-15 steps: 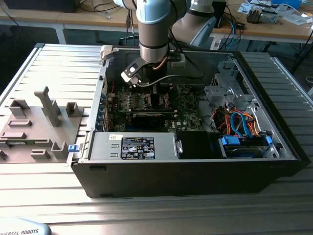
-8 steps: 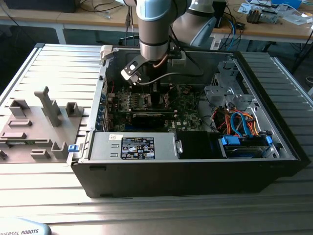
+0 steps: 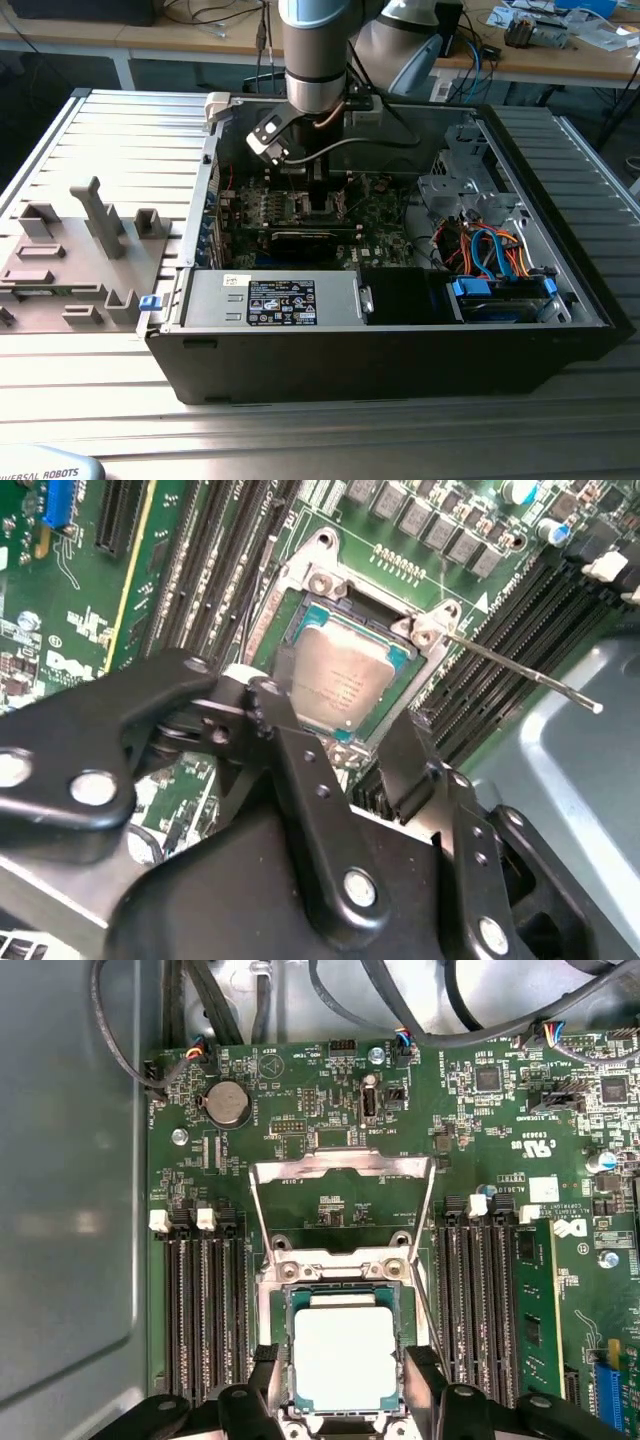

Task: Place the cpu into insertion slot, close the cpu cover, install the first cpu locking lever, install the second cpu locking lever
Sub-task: 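Place the cpu into insertion slot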

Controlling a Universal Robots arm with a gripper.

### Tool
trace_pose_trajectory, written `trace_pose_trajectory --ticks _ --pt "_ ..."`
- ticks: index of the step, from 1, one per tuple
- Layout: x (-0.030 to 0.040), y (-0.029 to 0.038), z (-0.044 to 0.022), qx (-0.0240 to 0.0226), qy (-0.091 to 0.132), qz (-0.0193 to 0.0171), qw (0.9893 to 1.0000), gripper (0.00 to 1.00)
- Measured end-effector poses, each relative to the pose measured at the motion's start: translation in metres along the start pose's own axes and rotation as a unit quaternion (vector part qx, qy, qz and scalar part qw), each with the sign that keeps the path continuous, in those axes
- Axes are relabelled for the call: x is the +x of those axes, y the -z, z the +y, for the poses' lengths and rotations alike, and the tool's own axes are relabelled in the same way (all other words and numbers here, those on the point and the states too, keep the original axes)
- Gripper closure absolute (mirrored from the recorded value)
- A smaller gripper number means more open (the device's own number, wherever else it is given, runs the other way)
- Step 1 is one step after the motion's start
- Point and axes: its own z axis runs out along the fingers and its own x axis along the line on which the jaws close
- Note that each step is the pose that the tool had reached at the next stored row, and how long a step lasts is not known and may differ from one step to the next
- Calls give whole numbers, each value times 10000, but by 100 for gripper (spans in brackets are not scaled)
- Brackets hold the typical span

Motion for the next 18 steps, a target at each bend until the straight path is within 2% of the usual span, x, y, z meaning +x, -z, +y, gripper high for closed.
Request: trace_pose_trajectory --ticks 1,2,4,6,7,8,9,10,12,13,14,16,17,18 --pt "0 0 0 0 0 0 10000 41" --pt "-2 2 0 1 0 -1 10000 53" --pt "-4 2 0 27 2 -23 10000 53" --pt "-10 2 4 204 2 -69 9998 66" --pt "-12 2 6 293 1 -84 9995 66" --pt "-12 1 14 437 1 -104 9990 66" --pt "-12 0 22 535 1 -109 9985 66" --pt "-11 -2 31 605 19 -111 9981 66" --pt "-11 -4 44 639 239 -108 9976 67" --pt "-11 -5 44 642 372 -105 9972 80" --pt "-11 -5 44 644 460 -103 9968 80" --pt "-11 -7 45 645 722 -98 9953 89" --pt "-11 -8 44 645 809 -96 9946 89" --pt "-11 -9 52 648 938 -93 9934 89"
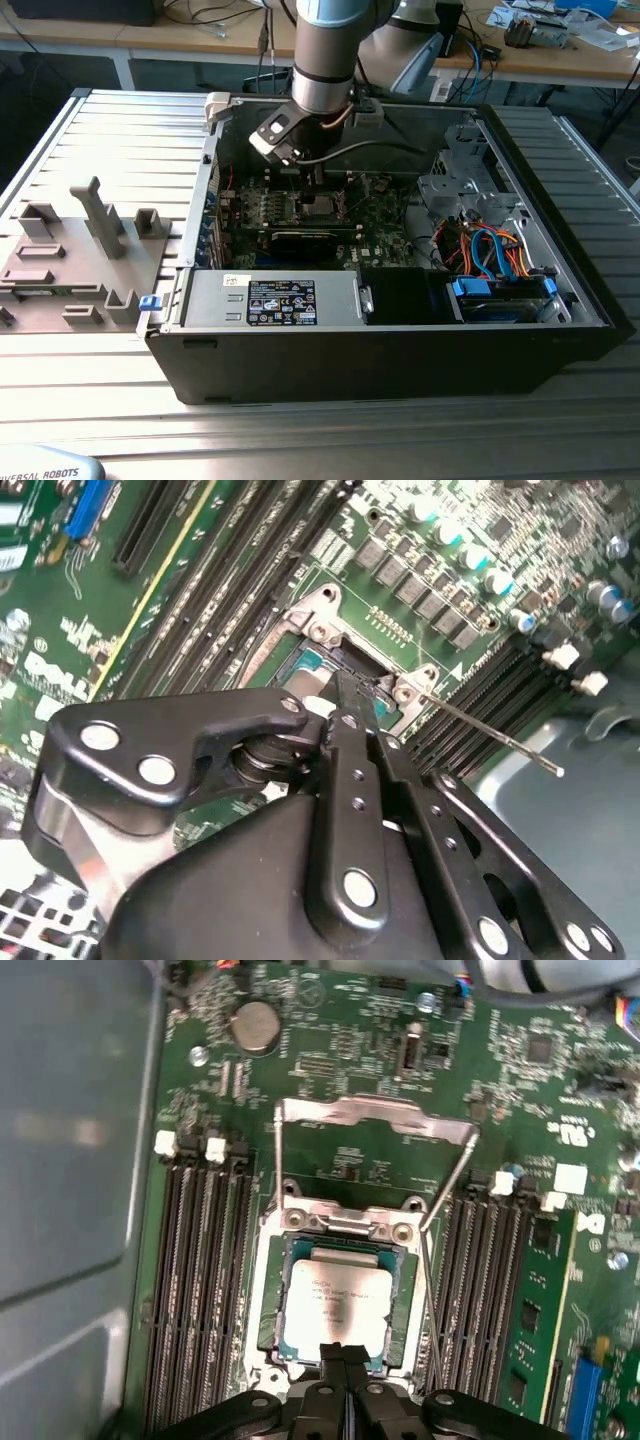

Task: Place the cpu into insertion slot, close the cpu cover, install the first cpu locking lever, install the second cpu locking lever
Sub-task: 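Place the cpu into insertion slot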

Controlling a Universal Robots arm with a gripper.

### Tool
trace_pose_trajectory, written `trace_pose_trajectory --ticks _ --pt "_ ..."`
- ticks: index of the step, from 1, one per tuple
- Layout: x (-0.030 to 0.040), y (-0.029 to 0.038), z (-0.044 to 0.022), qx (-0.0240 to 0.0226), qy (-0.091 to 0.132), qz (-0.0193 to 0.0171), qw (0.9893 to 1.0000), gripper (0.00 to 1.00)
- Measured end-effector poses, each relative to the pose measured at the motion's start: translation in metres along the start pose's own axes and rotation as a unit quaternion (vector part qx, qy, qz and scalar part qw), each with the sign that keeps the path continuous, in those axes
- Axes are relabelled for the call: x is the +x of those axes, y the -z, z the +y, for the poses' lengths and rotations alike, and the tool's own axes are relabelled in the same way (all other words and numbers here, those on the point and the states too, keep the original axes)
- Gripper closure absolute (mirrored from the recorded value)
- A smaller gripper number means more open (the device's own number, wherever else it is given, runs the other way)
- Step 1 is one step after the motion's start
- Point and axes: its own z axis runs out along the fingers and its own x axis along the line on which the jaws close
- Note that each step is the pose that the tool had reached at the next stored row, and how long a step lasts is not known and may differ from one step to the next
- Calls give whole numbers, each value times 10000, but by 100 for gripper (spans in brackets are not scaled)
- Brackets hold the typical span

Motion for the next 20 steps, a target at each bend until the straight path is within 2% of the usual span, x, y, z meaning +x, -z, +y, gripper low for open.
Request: trace_pose_trajectory --ticks 3,7,8,10,13,16,18,20 --pt "-11 3 71 29 1 4 10000 89" --pt "-19 19 118 45 3 5 10000 89" --pt "-19 52 122 45 2 6 10000 89" --pt "-20 180 118 46 2 7 10000 89" --pt "-21 318 113 46 2 6 10000 89" --pt "-21 427 108 46 2 7 10000 89" --pt "-21 553 102 46 2 6 10000 89" --pt "-21 633 99 46 2 7 10000 89"
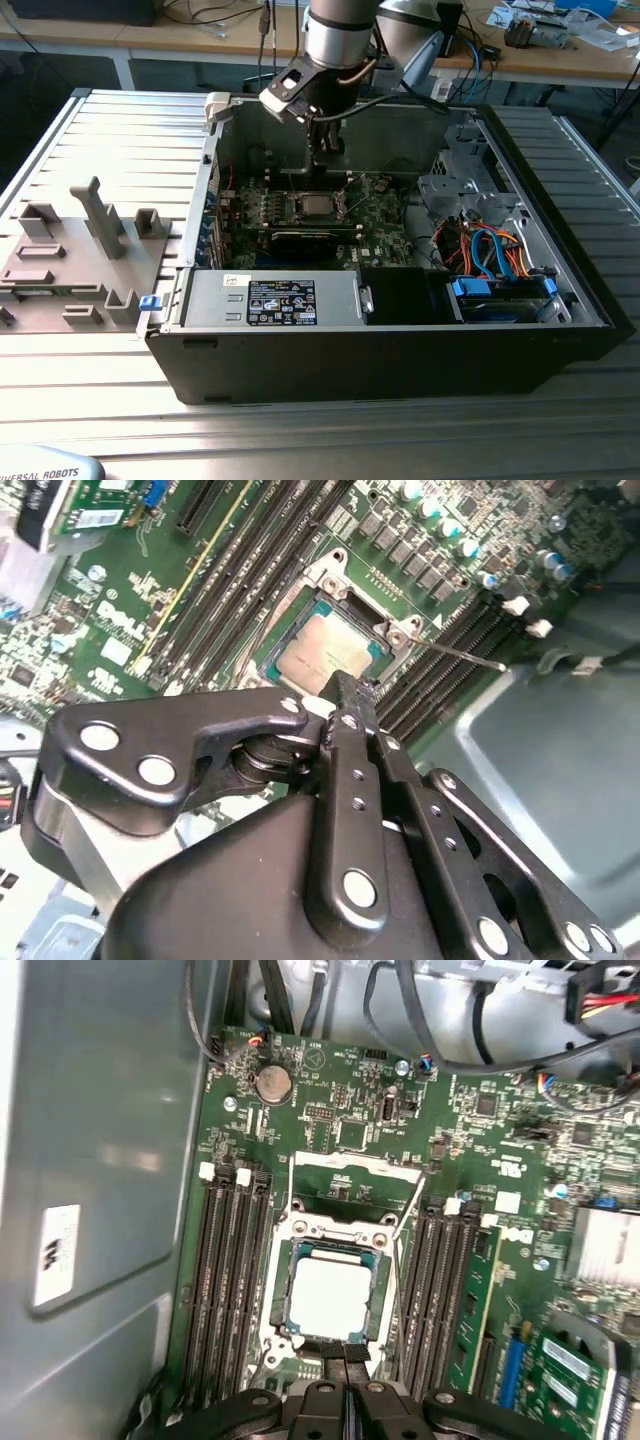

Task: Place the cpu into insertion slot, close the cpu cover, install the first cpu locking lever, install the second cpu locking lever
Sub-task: 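Place the cpu into insertion slot, then close the cpu cover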

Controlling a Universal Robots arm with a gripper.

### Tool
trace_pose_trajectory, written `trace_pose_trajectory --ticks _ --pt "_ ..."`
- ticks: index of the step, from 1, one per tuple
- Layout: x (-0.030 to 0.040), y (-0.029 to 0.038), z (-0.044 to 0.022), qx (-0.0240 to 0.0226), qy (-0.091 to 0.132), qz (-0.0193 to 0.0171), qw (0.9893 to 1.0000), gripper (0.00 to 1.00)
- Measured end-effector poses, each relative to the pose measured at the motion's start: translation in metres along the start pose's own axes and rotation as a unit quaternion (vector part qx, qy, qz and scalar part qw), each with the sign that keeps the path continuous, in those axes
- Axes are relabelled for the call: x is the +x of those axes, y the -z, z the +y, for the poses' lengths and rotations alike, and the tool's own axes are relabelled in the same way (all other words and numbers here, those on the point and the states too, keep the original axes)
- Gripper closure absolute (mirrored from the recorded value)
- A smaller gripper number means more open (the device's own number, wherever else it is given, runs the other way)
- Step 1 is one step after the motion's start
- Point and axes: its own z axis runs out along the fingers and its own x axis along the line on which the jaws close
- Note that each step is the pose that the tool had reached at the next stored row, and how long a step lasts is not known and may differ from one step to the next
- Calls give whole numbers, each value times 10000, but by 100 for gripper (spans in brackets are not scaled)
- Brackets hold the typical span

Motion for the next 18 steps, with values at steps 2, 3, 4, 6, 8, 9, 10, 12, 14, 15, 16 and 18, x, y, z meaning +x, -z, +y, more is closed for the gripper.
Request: trace_pose_trajectory --ticks 2,3,4,6,8,9,10,12,14,15,16,18 --pt "0 36 -2 0 0 0 10000 89" --pt "0 36 -2 0 0 1 10000 89" --pt "0 36 -2 0 1 0 10000 89" --pt "0 37 -2 0 0 1 10000 89" --pt "0 37 -2 0 0 0 10000 89" --pt "0 37 -2 0 0 1 10000 89" --pt "0 37 -2 0 0 1 10000 89" --pt "-1 37 1 0 1 1 10000 89" --pt "-3 38 11 1 1 0 10000 89" --pt "-4 38 20 0 0 1 10000 89" --pt "-5 39 28 0 0 1 10000 89" --pt "-7 40 43 0 0 0 10000 89"
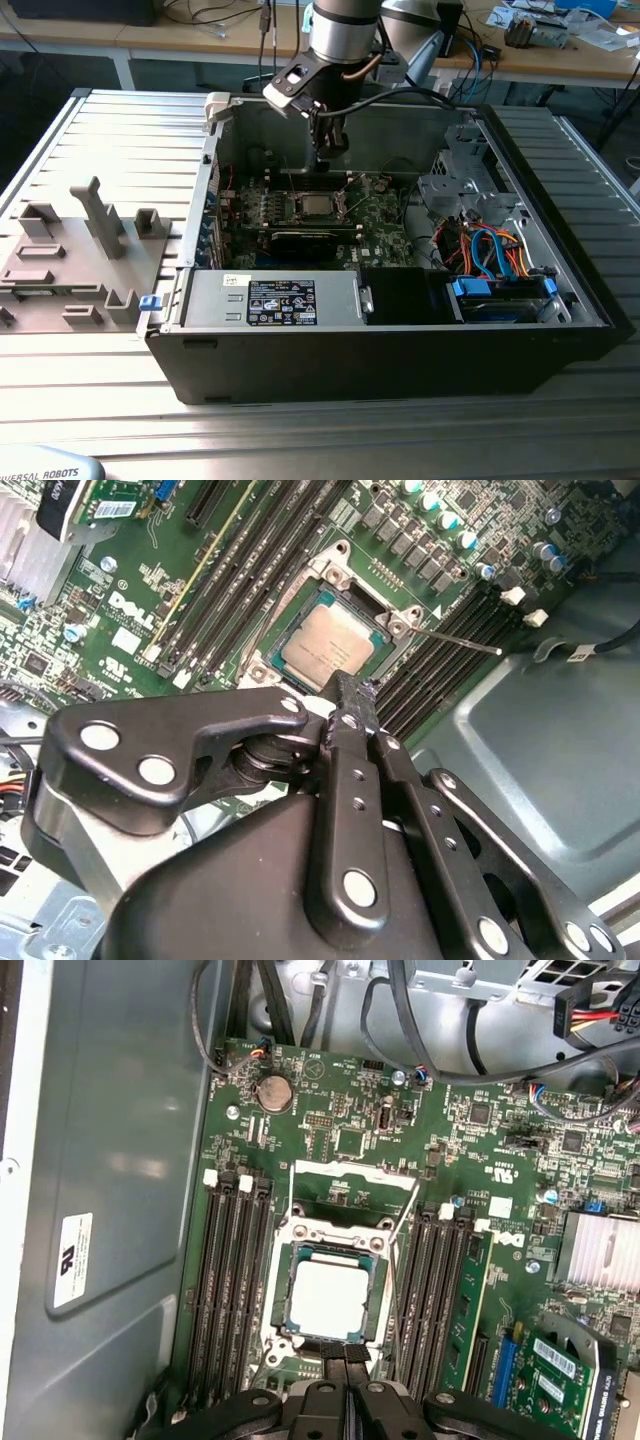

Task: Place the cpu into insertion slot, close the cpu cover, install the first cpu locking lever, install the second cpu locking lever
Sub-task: 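Close the cpu cover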

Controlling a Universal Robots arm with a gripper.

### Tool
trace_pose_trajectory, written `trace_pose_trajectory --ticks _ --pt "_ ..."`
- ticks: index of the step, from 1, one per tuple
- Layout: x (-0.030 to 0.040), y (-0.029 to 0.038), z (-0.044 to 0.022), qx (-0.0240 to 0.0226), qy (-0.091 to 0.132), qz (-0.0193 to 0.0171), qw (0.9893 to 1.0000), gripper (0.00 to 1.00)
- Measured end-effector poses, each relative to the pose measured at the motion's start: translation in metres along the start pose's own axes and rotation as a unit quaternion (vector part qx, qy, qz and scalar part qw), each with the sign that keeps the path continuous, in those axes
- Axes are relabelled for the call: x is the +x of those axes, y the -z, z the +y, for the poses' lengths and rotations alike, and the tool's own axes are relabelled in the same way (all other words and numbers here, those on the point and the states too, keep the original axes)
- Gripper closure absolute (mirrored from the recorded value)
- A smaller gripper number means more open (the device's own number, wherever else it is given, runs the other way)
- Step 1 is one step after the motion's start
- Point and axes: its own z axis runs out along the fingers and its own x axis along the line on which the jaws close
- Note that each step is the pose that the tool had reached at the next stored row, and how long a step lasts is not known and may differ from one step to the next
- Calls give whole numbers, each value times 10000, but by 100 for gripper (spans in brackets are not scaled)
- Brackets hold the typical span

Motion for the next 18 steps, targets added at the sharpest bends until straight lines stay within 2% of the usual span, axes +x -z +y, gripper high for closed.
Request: trace_pose_trajectory --ticks 18 --pt "-19 1 125 0 0 -3 10000 89"
